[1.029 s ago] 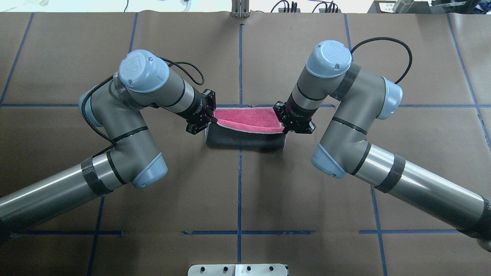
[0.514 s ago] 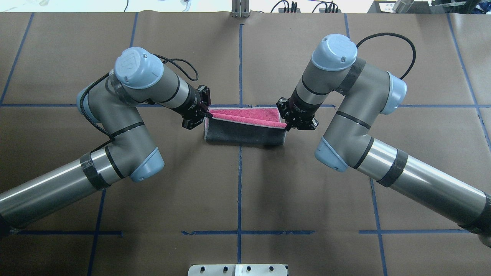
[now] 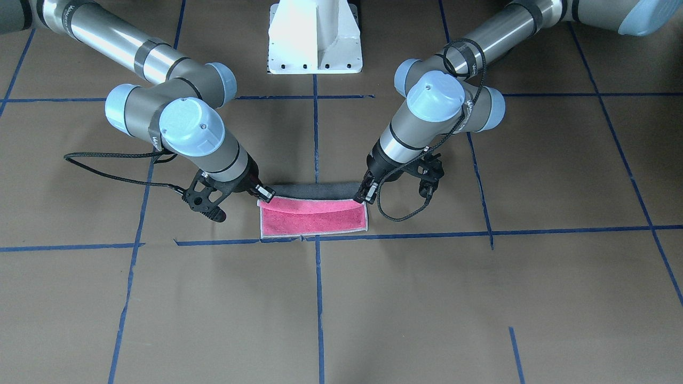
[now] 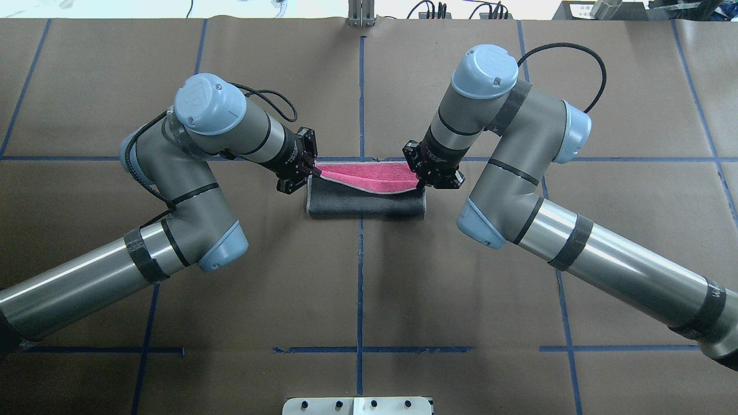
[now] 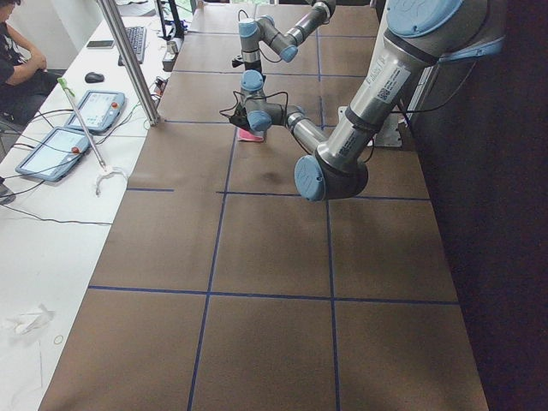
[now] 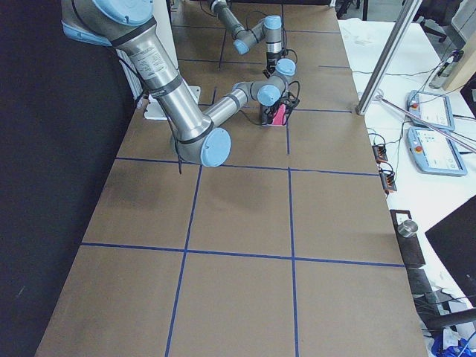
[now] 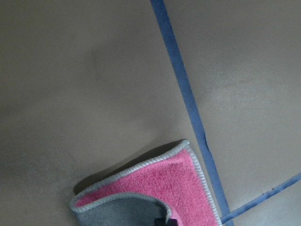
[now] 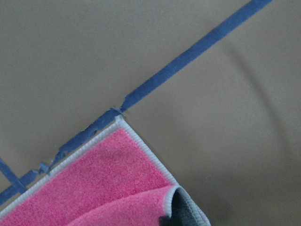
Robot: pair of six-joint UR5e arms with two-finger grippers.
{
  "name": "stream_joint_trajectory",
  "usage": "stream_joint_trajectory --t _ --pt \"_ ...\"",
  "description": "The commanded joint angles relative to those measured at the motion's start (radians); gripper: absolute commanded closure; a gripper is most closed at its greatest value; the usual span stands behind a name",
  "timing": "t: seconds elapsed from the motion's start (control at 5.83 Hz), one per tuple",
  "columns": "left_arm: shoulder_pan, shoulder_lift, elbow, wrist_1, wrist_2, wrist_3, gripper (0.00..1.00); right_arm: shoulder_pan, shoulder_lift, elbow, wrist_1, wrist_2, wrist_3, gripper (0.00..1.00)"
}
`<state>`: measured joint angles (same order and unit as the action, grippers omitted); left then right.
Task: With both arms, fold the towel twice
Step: 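Lay the folded edge onto the far edge with both grippers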
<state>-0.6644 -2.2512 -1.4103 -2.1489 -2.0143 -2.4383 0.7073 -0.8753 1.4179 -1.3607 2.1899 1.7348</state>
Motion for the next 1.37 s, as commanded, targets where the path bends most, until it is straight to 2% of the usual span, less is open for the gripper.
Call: stream_joint_trajectory --t 0.0,0.51,1.03,1.2 --pt "-0.003 0.001 0.002 -0.014 0.000 -0.053 1.00 0.014 0.005 -0.007 0.000 0.019 0.002 1.00" --pt "-0.008 0.002 0.010 -0.031 0.006 -0.070 1.00 0.018 0.004 -0.027 0.009 0.031 -0.012 0.97" --pt "-0.020 0.002 0.017 -0.032 0.006 -0.070 1.00 0.020 0.004 -0.028 0.009 0.030 -0.011 0.99" --pt "-0.020 0.008 0.019 -0.060 0.006 -0.061 0.06 0.014 0.001 -0.028 0.012 0.016 -0.012 0.03"
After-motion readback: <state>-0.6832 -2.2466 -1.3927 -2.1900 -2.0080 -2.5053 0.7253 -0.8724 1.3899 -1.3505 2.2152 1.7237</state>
